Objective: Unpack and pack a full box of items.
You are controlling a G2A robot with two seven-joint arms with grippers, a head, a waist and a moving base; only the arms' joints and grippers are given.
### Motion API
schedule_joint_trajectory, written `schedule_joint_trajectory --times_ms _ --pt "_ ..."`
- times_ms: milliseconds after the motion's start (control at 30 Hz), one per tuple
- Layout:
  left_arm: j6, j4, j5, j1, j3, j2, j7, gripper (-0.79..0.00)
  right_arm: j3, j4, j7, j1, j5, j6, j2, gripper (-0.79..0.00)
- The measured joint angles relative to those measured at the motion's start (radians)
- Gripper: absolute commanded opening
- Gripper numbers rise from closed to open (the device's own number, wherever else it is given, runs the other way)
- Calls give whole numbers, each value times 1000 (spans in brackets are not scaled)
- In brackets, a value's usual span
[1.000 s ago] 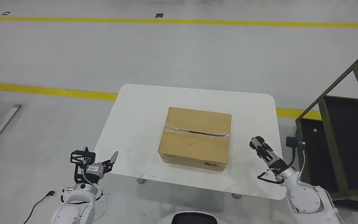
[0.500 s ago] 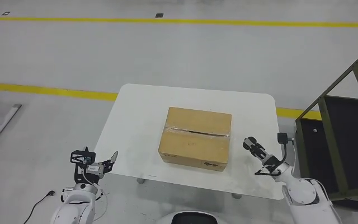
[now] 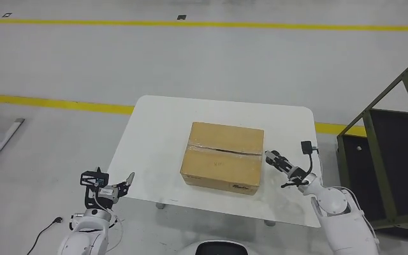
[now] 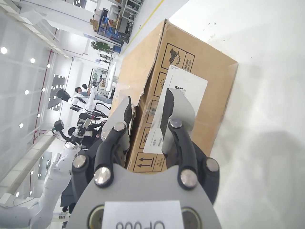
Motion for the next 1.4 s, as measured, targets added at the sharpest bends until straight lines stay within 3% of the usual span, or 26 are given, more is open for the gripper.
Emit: schedule_joint_trajectory --times_ms 167,433,700,800,833,1400 --pt "0 0 0 0 0 0 0 0 16 7 -14 -11 35 0 3 -508" --pt "0 0 0 0 0 0 0 0 58 8 -4 -37 106 15 11 -483" --pt "0 0 0 0 0 0 0 0 12 -38 54 -22 110 11 11 -514" --pt "0 0 0 0 0 0 0 0 -7 -42 50 -8 86 24 10 -659" --pt "0 0 0 0 0 0 0 0 -11 -42 47 -5 80 26 10 -785" --pt "0 0 0 0 0 0 0 0 -20 -213 69 2 -3 7 23 -785"
